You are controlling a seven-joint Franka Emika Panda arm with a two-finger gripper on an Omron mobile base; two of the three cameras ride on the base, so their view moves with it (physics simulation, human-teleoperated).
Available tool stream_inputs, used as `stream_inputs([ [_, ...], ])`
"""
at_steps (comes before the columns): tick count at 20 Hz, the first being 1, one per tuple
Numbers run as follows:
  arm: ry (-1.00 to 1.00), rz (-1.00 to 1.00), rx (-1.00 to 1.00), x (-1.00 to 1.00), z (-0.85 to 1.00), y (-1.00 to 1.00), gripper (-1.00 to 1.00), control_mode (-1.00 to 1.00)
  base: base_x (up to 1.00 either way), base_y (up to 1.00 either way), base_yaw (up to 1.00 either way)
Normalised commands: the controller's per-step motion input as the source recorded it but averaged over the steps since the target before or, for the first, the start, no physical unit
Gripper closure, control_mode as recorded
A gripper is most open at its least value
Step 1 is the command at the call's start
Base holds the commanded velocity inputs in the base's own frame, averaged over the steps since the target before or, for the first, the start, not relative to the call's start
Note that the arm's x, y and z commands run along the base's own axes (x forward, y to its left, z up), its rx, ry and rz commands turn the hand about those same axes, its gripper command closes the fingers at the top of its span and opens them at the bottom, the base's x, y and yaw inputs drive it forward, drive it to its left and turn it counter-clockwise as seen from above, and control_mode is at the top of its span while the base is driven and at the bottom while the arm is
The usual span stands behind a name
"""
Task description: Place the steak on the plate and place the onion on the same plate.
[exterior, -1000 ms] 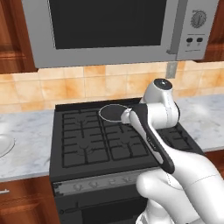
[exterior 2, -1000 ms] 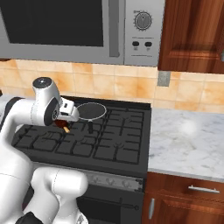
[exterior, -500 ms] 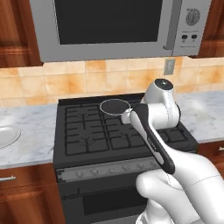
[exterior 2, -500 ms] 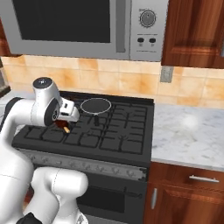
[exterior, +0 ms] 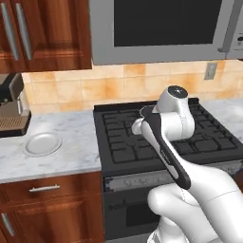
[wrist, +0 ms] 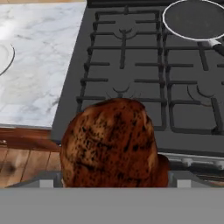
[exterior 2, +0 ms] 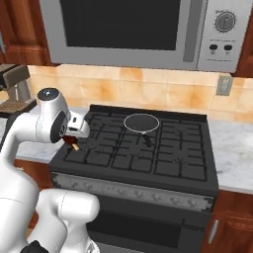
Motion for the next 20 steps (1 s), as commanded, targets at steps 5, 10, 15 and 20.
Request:
stream_inputs([
  [5, 0.00, 0.00, 0.00, 0.00, 0.00, 0.00, 1.00, 1.00, 0.21, 0.83, -0.03],
  [10, 0.00, 0.00, 0.00, 0.00, 0.00, 0.00, 1.00, 1.00, 0.34, 0.79, -0.08],
  [15, 0.00, 0.00, 0.00, 0.00, 0.00, 0.00, 1.00, 1.00, 0.45, 0.66, -0.09],
  [20, 0.00, 0.00, 0.00, 0.00, 0.00, 0.00, 1.00, 1.00, 0.37, 0.53, -0.05],
])
